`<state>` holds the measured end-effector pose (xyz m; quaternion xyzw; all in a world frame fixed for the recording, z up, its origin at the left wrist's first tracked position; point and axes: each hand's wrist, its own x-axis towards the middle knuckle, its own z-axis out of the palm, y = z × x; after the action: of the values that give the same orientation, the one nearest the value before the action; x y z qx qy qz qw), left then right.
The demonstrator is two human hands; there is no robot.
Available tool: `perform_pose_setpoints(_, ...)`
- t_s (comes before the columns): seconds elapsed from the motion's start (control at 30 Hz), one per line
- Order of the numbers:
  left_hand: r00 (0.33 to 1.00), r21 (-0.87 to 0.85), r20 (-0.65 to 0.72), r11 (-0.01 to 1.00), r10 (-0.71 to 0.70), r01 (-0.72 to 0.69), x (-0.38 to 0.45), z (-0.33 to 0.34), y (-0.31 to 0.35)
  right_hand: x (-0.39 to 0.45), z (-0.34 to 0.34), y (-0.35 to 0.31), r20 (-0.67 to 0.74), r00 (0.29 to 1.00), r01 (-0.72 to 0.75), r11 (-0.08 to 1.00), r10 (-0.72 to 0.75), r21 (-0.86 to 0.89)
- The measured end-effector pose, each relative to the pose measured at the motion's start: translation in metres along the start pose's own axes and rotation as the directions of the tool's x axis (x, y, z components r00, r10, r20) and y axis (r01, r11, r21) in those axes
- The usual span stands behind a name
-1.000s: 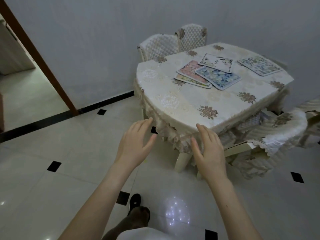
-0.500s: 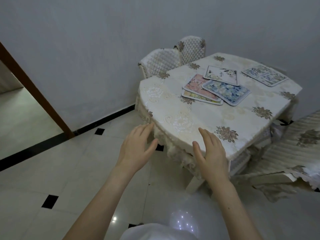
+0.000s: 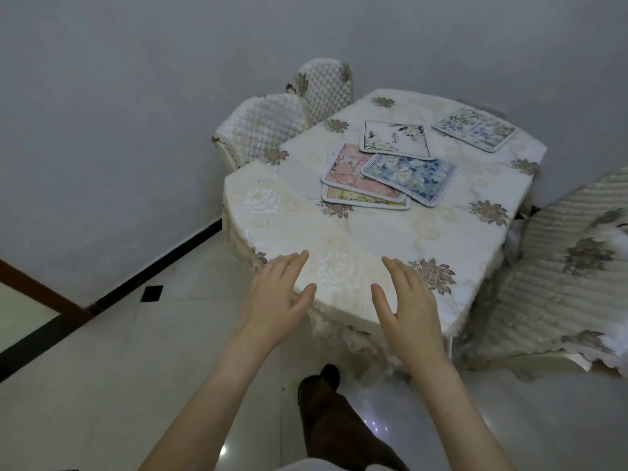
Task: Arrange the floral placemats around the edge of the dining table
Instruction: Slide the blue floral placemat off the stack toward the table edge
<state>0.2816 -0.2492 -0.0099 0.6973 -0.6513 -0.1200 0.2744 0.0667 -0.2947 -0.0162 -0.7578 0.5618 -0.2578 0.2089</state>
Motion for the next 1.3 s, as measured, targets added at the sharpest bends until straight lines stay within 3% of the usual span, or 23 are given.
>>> perform_pose_setpoints(0.37, 0.993, 0.137, 0.091, 0.986, 0.081, -0.093, 0.176, 0.037, -0.019, 0.161, 0.016, 0.046, -0.037, 0.997, -0.067, 0.998, 0.067, 0.003)
perform_pose_setpoints(0.67, 0.965, 0.126, 0.17, 0.966, 0.201, -0.224, 0.301, 0.07, 0.009, 0.251, 0.001, 0.093, -0.08, 0.986, -0.147, 0.989, 0.147, 0.004)
perform_pose_setpoints(0.93, 0.932, 0.114, 0.227, 0.943, 0.281, -0.312, 0.36, 0.106, 0.028, 0.289, -0.006, 0.131, -0.102, 0.972, -0.214, 0.977, 0.212, -0.007)
perform_pose_setpoints(1.3, 0.909, 0.046, 0.258, 0.935, 0.329, -0.352, 0.408, 0.13, 0.01, 0.328, 0.013, 0.133, -0.129, 0.96, -0.254, 0.966, 0.247, -0.041)
